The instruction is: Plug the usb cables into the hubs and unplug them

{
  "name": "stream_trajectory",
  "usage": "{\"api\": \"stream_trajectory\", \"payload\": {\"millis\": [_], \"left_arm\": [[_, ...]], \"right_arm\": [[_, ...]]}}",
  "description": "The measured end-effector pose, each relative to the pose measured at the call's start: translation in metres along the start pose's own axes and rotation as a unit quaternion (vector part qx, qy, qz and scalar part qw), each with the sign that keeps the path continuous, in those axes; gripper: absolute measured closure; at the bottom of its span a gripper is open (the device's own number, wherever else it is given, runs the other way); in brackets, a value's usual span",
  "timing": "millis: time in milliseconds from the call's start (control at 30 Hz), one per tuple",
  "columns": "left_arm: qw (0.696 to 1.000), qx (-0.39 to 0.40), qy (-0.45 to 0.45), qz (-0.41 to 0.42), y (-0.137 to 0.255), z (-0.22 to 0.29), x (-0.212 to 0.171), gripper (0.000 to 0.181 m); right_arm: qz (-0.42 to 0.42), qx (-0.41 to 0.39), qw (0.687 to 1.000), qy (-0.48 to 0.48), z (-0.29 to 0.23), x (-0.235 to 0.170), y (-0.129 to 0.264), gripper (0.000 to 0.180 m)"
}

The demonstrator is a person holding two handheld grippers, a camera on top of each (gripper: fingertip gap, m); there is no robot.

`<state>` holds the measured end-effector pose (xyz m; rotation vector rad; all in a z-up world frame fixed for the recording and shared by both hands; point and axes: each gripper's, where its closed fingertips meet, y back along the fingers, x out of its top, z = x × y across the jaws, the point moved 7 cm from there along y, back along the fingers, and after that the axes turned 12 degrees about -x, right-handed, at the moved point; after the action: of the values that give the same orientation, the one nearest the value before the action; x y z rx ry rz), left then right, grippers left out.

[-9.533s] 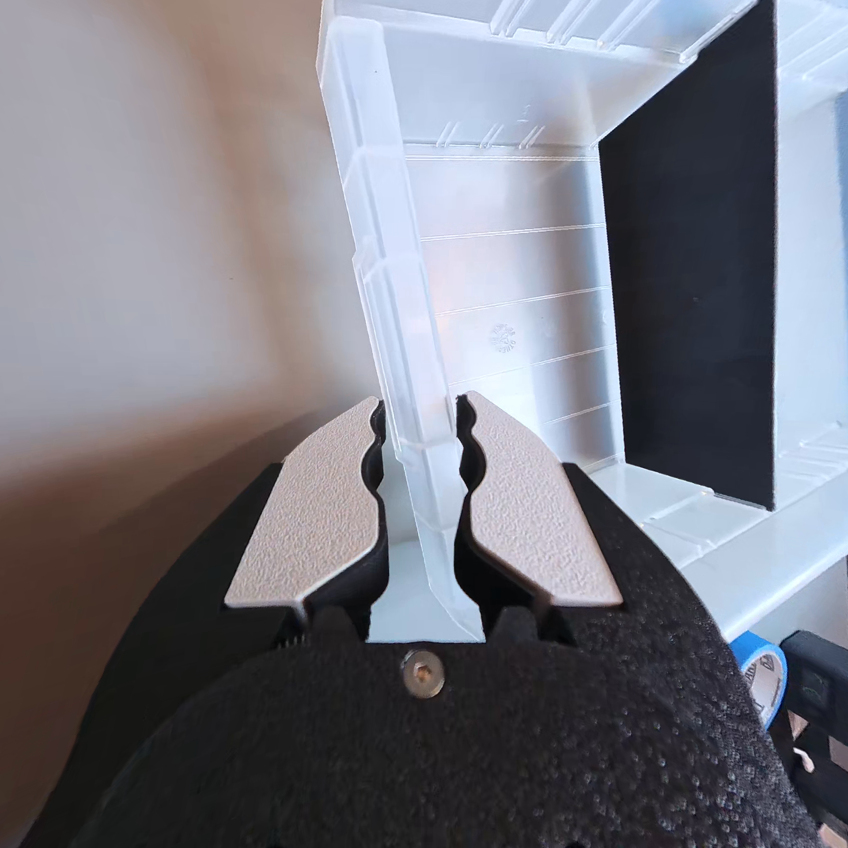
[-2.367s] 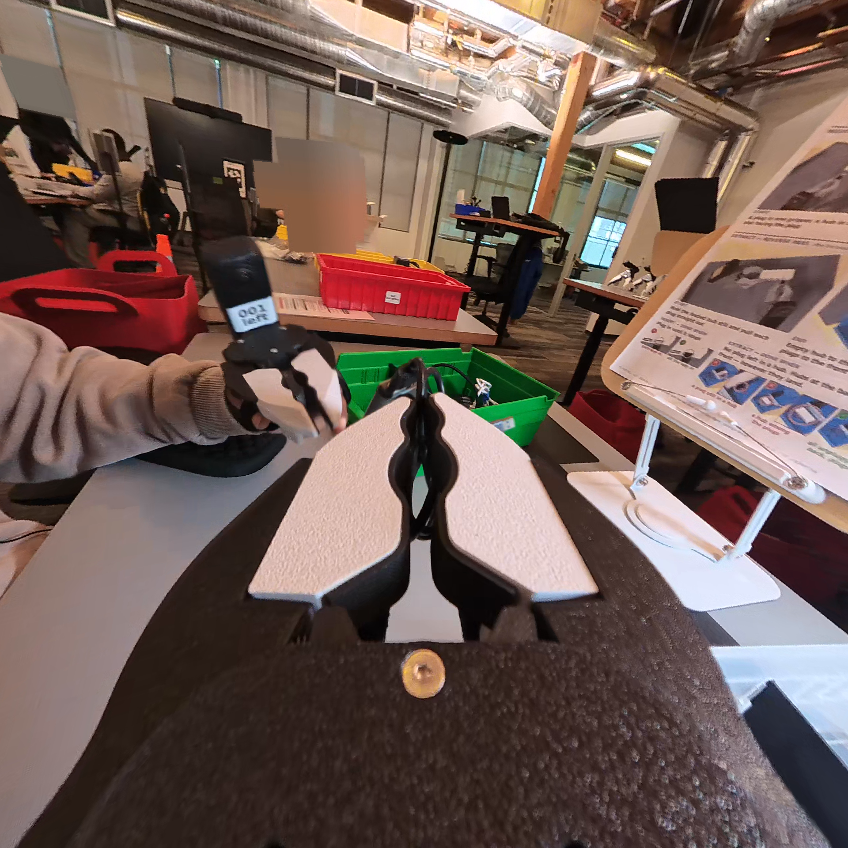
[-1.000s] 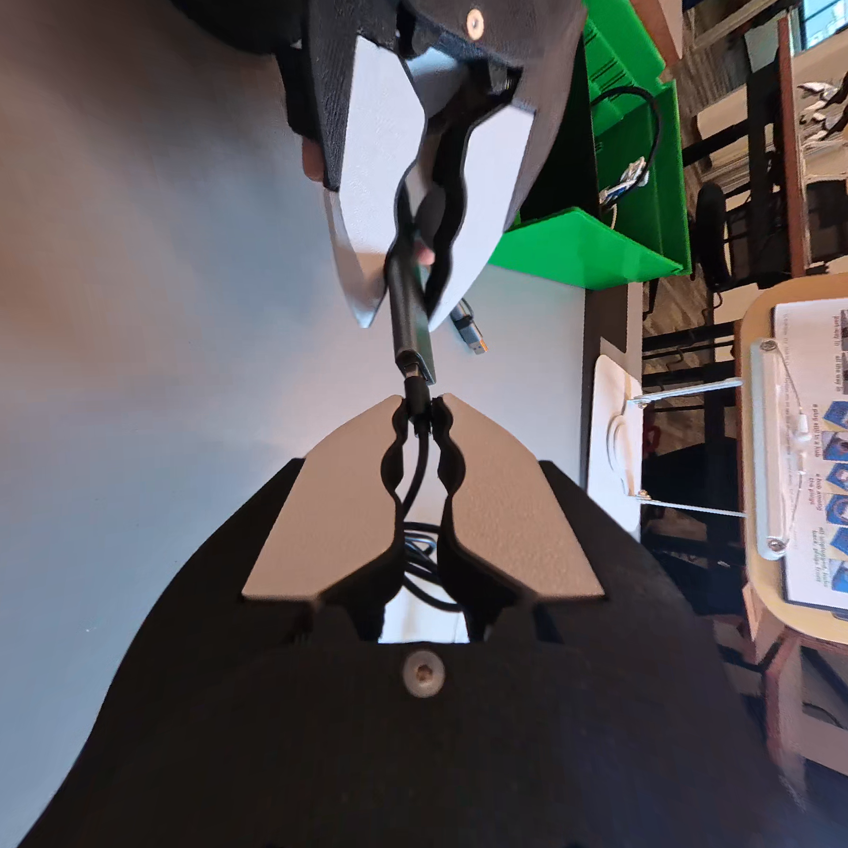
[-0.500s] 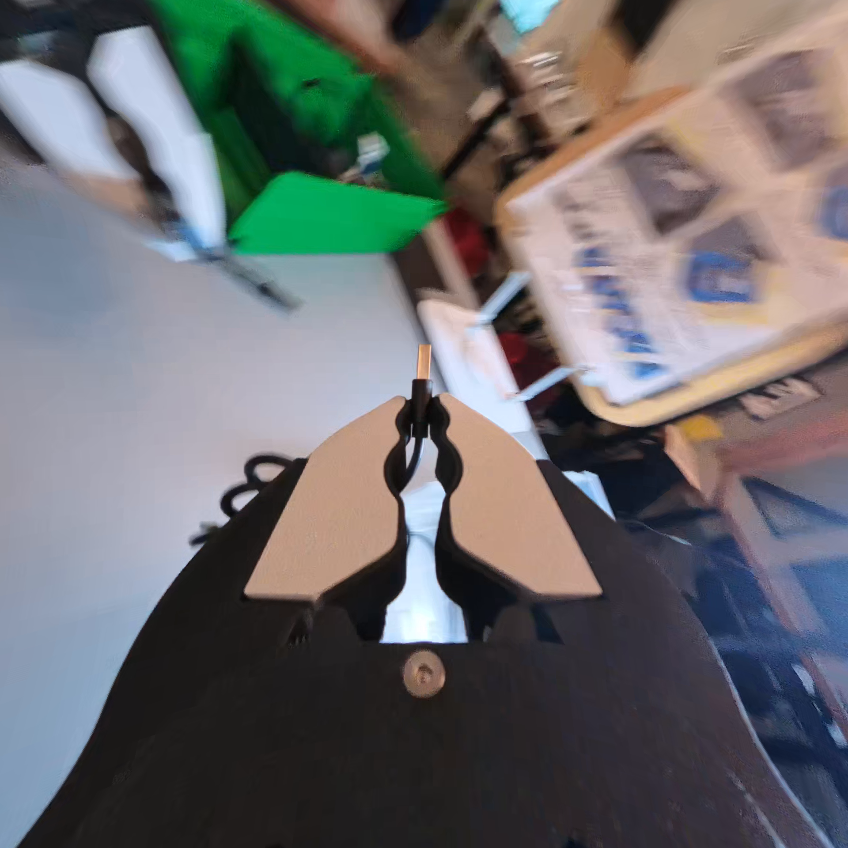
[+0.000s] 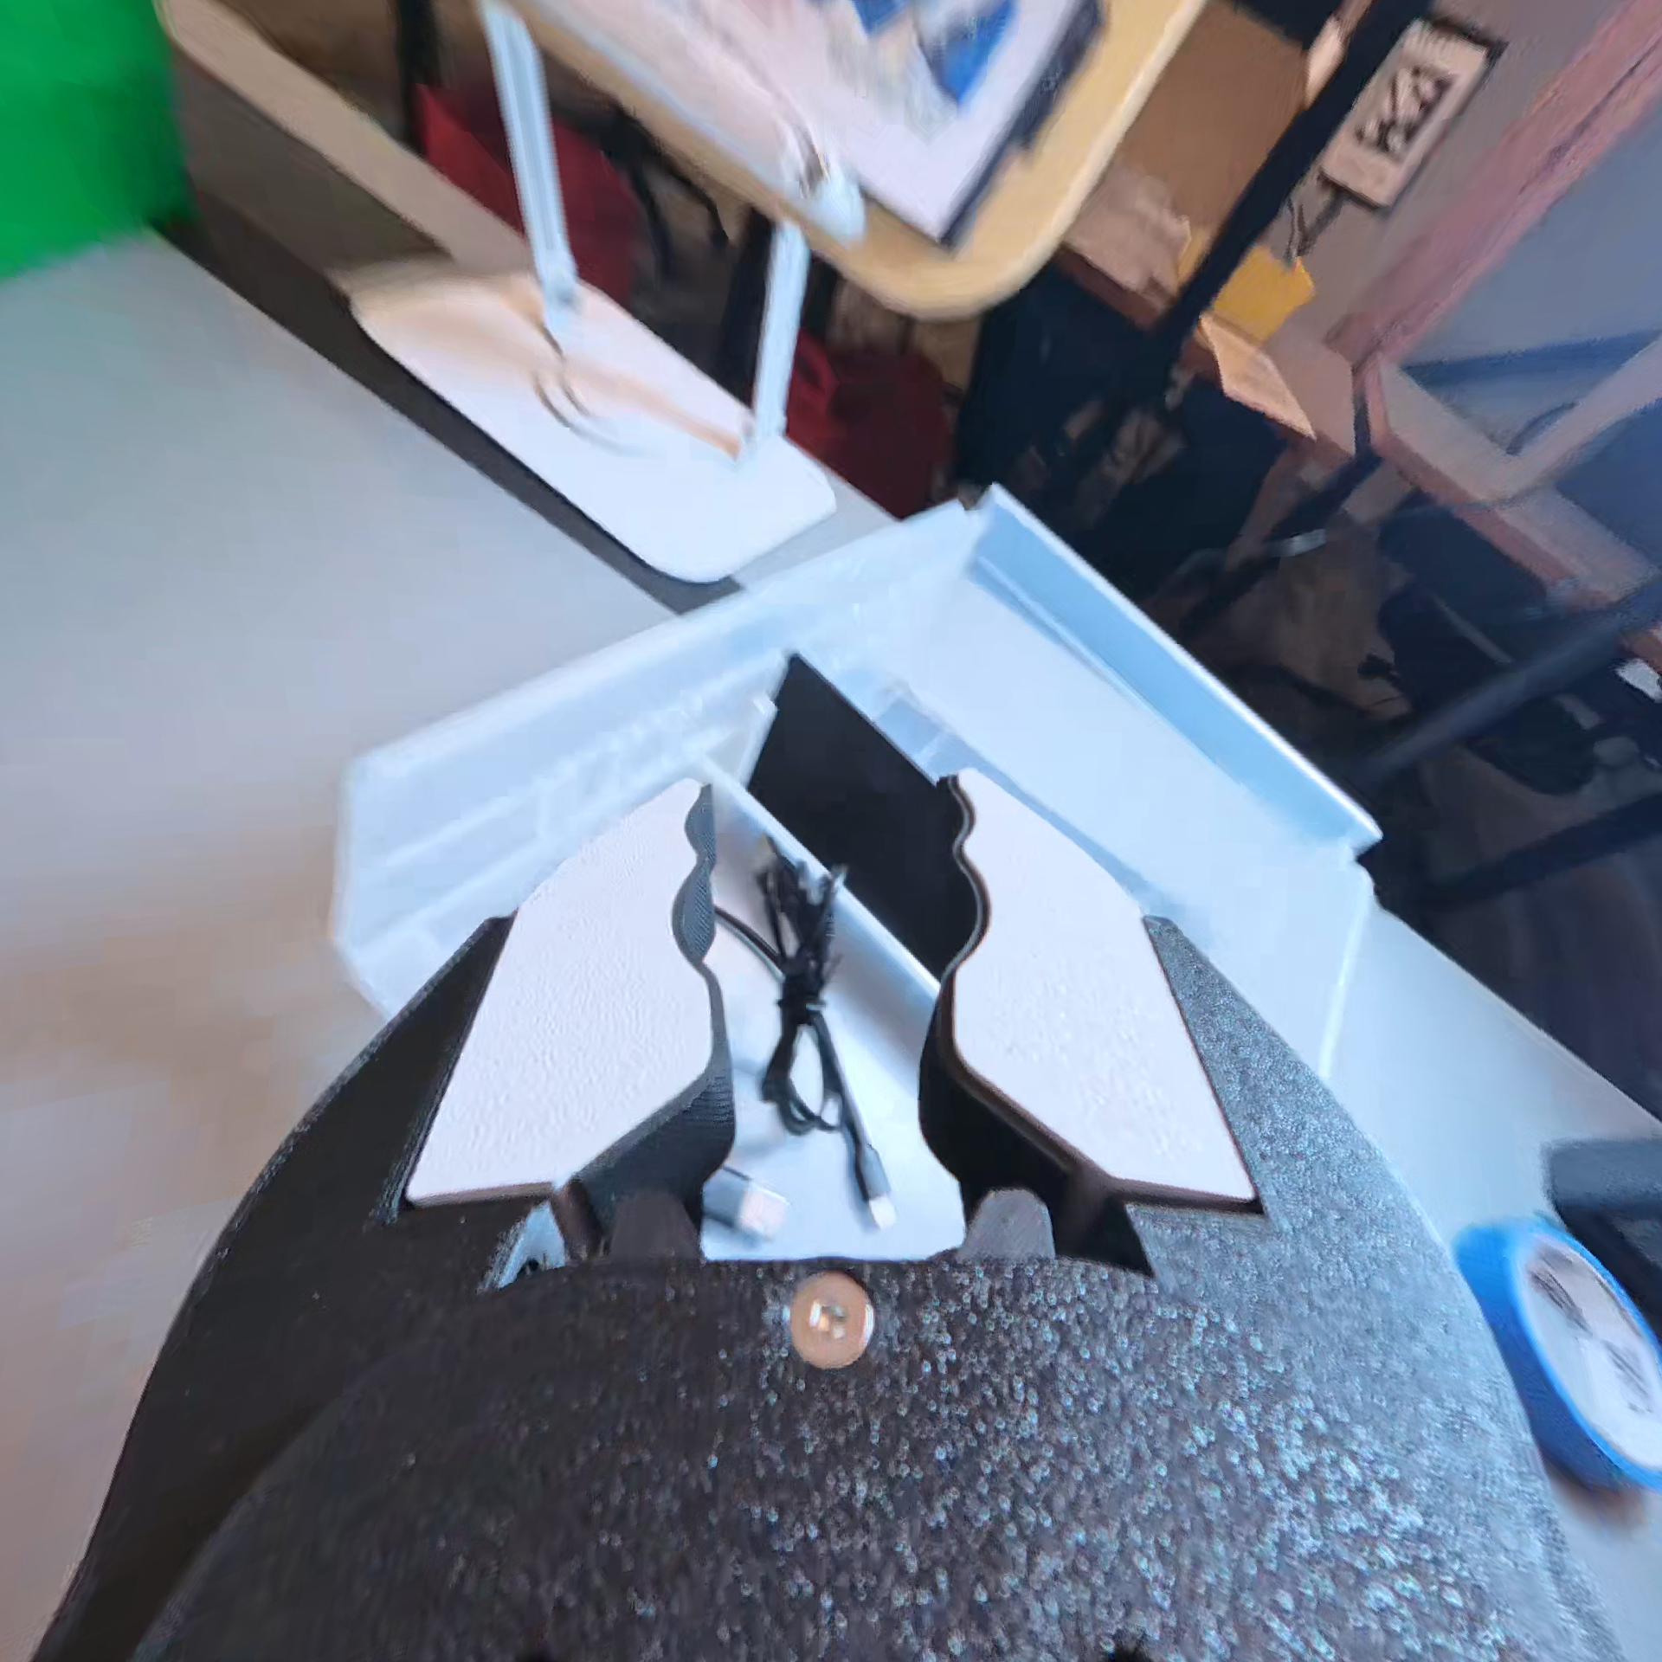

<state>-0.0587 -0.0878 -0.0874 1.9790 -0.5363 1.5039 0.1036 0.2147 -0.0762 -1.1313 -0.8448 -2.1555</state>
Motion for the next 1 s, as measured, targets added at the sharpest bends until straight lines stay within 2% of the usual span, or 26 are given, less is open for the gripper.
{"api": "stream_trajectory", "payload": {"millis": [133,267,400,533,567,633,733,800,900,1000], "left_arm": [[0.995,-0.037,0.038,0.087,0.008,0.002,0.013,0.170],[0.983,-0.071,0.061,0.160,0.016,0.003,0.023,0.170],[0.969,-0.093,0.079,0.214,0.017,0.006,0.026,0.169],[0.966,-0.106,0.074,0.223,0.011,0.012,0.025,0.170],[0.966,-0.109,0.074,0.224,0.011,0.014,0.026,0.170],[0.965,-0.092,0.069,0.234,0.015,0.012,0.029,0.168],[0.968,-0.052,0.064,0.238,0.023,0.003,0.030,0.162],[0.970,-0.024,0.066,0.232,0.026,-0.004,0.026,0.160],[0.977,0.004,0.059,0.205,0.027,-0.011,0.018,0.161],[0.980,0.008,0.066,0.186,0.024,-0.014,0.012,0.165]], "right_arm": [[0.116,0.145,0.982,-0.019,-0.037,0.041,0.034,0.135],[0.188,0.335,0.923,-0.004,-0.102,0.073,0.079,0.135],[0.187,0.460,0.868,0.009,-0.174,0.082,0.107,0.137],[0.175,0.461,0.870,0.014,-0.229,0.081,0.106,0.137],[0.177,0.462,0.869,0.006,-0.236,0.081,0.105,0.143],[0.186,0.465,0.866,0.012,-0.233,0.080,0.103,0.168],[0.165,0.472,0.866,0.002,-0.212,0.083,0.100,0.169],[0.166,0.425,0.889,0.023,-0.189,0.087,0.098,0.169],[0.169,0.328,0.929,0.028,-0.128,0.109,0.095,0.169],[0.166,0.157,0.968,0.103,-0.059,0.129,0.075,0.169]]}}
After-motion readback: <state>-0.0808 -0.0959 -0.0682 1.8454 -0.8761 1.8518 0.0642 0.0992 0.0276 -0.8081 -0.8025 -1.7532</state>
